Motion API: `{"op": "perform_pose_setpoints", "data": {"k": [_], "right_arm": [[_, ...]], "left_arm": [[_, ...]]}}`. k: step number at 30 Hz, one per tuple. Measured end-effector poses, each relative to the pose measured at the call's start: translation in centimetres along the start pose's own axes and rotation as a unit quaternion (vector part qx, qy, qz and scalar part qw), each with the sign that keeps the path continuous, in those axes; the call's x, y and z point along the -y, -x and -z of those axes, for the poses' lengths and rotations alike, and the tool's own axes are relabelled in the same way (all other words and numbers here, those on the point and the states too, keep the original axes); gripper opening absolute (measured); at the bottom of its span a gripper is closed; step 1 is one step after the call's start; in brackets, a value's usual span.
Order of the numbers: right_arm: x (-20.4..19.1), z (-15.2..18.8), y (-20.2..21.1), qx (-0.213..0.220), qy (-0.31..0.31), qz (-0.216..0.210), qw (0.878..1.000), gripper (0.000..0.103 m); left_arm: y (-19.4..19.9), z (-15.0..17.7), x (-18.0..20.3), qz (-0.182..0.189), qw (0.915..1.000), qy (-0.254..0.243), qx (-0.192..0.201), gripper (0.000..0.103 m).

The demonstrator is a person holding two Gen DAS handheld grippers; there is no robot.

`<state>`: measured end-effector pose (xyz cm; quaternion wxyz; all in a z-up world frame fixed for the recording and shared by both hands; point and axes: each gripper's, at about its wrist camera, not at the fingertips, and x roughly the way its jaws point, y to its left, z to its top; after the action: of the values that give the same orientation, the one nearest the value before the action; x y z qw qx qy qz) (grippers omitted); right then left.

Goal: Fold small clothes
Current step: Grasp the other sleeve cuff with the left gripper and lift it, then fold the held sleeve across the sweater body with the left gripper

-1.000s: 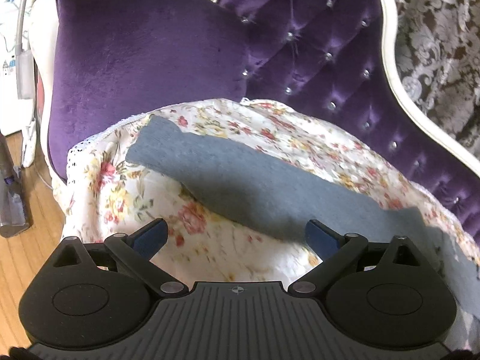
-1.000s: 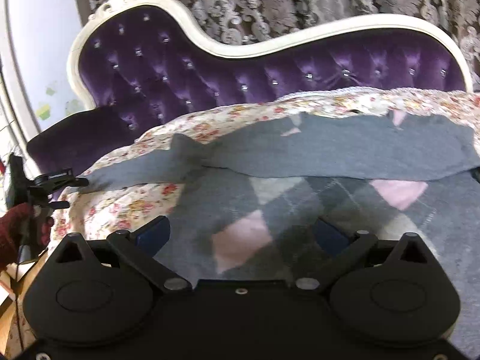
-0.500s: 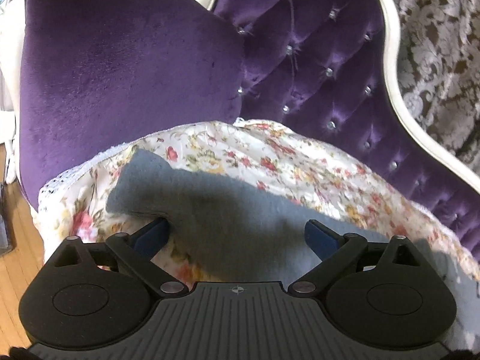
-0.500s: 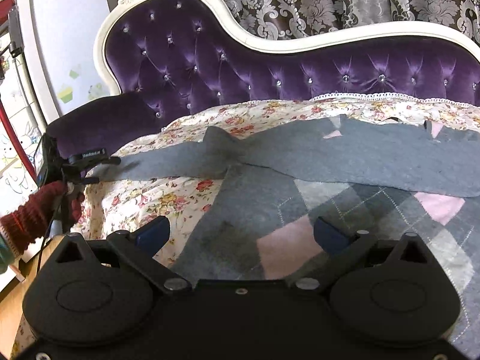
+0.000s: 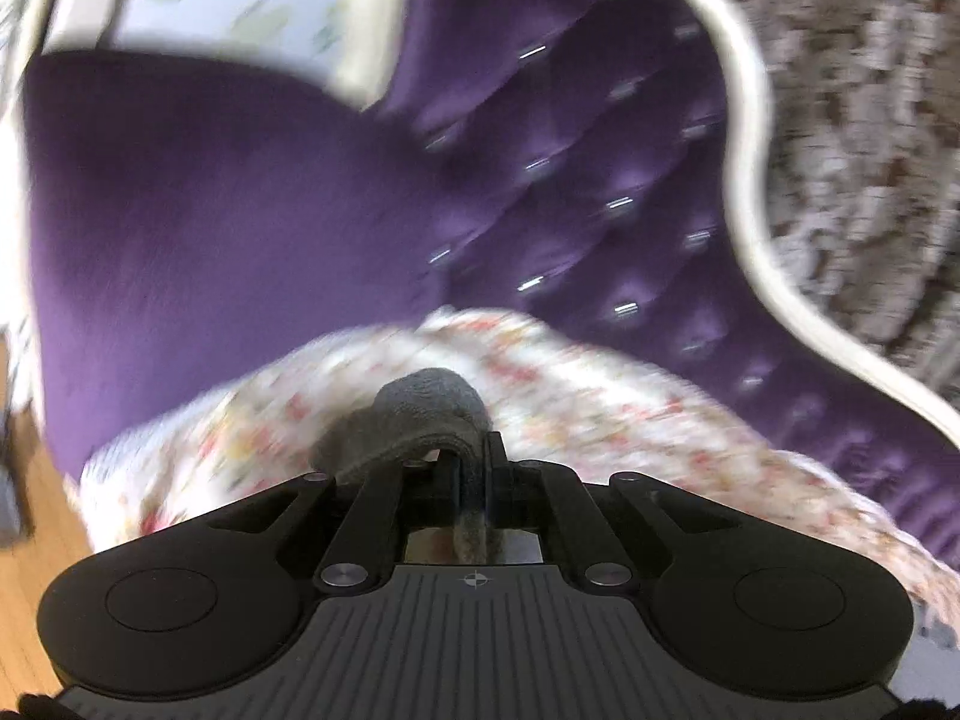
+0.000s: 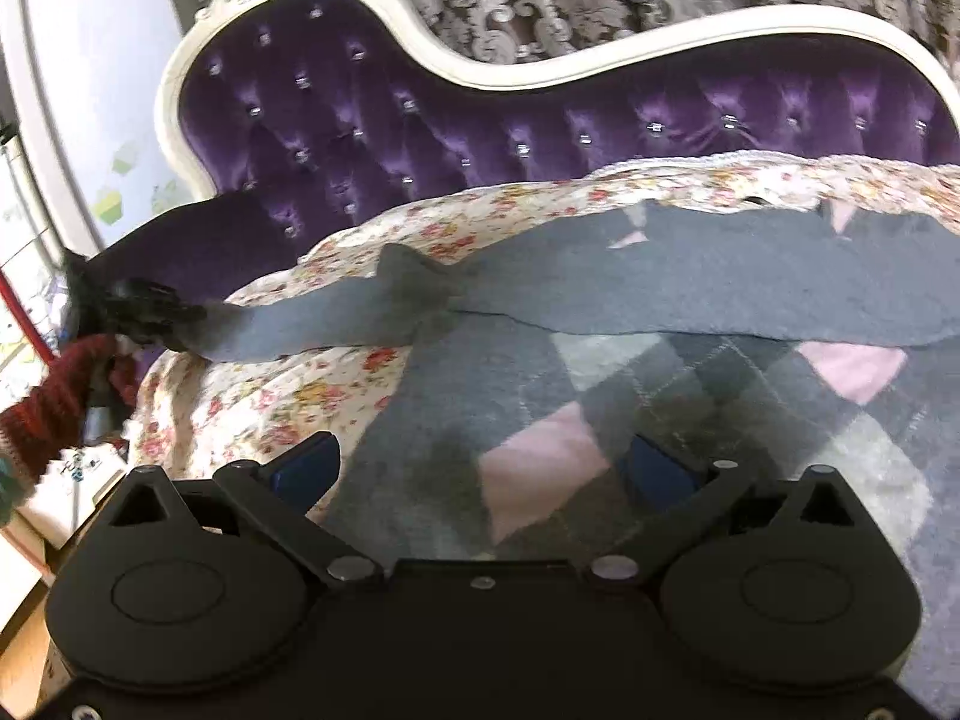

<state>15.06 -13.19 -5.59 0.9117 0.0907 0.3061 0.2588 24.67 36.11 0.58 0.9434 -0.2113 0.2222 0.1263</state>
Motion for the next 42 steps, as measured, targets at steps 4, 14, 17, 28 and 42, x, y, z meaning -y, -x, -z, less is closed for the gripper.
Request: {"op": "perform_pose_setpoints", "data": {"k": [4,14,17,28,42], "right_arm": [[1.0,0.4,0.5,-0.007,-0.009,0.018,1.0,0.102],[3.6,2.4,2.8,-0.021,-0.05,0.028,0.998,0.102],[4.4,2.9,3.7,-0.017,-0.066,0.025,0.997,0.102],[7.3,3.8,7.0,0.008,-0.117,0.016,0.993,0.102],[10.2,4.1,9.1,0.028,-0.156,0.023,0.987,0.102]], "left_arm": [[3.5,-3.1,5.3,0.046,0.997,-0.051,0.037,0.006],[7.3,-5.6,21.0,0.162,0.9746,-0.138,0.069,0.005],[7.2,-4.6,26.3,0.197,0.9642,-0.164,0.068,0.005],[3.1,6.5,41.3,0.295,0.9268,-0.232,-0.005,0.005],[-0.9,18.3,46.5,0.361,0.8902,-0.247,-0.127,0.074]]}}
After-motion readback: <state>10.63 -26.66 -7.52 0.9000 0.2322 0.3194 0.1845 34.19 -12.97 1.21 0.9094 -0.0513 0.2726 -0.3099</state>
